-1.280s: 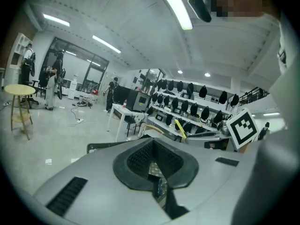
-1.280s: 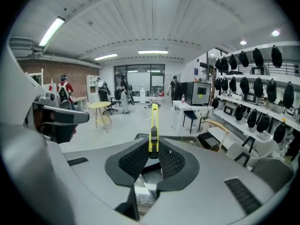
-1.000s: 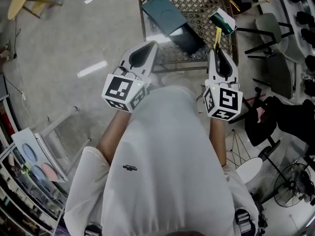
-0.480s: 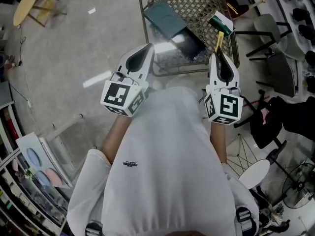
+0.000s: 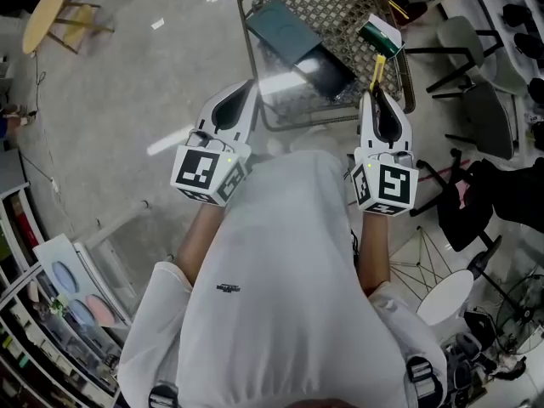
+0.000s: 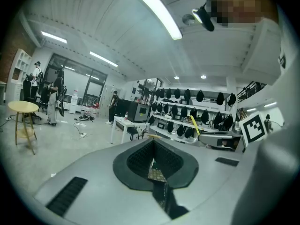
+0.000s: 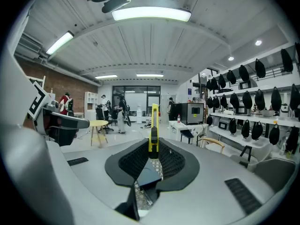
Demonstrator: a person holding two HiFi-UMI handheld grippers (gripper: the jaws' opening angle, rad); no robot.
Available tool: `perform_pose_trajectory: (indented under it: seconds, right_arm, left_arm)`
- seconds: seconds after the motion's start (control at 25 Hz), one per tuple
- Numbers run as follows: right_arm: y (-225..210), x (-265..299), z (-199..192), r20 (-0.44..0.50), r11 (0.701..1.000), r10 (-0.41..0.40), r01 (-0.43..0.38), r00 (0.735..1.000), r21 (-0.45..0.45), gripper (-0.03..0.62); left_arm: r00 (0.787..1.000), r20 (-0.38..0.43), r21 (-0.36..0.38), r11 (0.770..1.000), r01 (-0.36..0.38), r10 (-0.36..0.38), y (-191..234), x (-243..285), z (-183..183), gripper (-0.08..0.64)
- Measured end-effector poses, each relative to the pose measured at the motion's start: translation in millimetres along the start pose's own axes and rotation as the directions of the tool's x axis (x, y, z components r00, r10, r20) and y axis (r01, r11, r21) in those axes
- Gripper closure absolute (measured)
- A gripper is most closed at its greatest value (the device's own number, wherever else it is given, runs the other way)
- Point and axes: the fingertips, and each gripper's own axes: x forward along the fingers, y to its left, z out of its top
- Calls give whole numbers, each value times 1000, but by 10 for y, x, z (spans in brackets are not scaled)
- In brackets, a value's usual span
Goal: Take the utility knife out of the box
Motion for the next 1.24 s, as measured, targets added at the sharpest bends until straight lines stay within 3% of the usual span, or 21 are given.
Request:
perform_pose_trajectory:
  seconds: [1.24]
  right_arm:
    - [53,-81,-47,1,1000,0,0,1000,-1,538]
  left_arm:
    - [1000,-4,-2,1000,3,-4,-27,-74,-37,560]
